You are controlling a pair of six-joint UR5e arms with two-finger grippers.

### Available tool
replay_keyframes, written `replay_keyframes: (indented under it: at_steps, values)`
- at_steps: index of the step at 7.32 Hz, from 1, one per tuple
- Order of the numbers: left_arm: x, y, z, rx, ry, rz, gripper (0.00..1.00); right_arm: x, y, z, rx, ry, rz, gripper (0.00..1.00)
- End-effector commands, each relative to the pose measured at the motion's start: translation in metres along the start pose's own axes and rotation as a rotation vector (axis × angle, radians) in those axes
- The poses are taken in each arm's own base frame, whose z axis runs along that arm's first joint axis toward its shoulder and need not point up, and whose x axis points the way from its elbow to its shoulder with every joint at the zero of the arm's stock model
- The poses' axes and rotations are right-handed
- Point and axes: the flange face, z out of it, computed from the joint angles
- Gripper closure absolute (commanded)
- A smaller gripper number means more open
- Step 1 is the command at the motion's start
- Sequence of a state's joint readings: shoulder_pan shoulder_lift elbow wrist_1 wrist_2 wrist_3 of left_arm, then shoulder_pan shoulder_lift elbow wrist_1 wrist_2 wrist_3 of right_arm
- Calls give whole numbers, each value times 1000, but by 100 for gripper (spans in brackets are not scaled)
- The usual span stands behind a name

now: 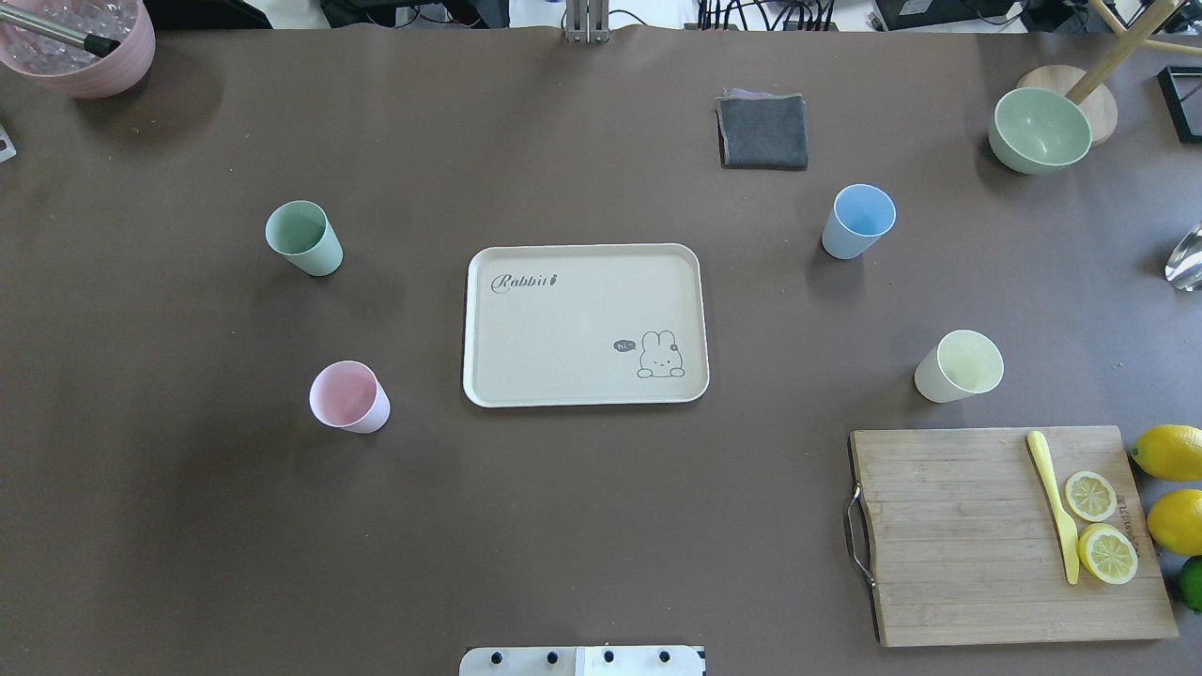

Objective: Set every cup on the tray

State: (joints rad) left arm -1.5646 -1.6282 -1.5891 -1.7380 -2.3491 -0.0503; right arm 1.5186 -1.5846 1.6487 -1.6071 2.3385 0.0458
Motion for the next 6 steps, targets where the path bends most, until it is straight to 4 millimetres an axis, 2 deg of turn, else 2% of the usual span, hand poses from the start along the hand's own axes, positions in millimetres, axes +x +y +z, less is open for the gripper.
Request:
replay_keyframes:
  at_steps: [1,2,3,5,6]
  values:
    - [0,0,0,0,1,-1,2,2,2,2,3,-3,-3,0]
    - [3,-1,-1,4,6,6,2,-1,2,-1,8,-6,-2,0]
    - [7,-4,-2,5,9,10,2,-11,-7,-10,31,-4,6,0]
    - [43,-17,-32,78,17,94,2,-49,-33,-45,99,-21,-8,0]
    - [49,-18,-24,65,21,30,2,-86,-32,-50,104,-65,-75,0]
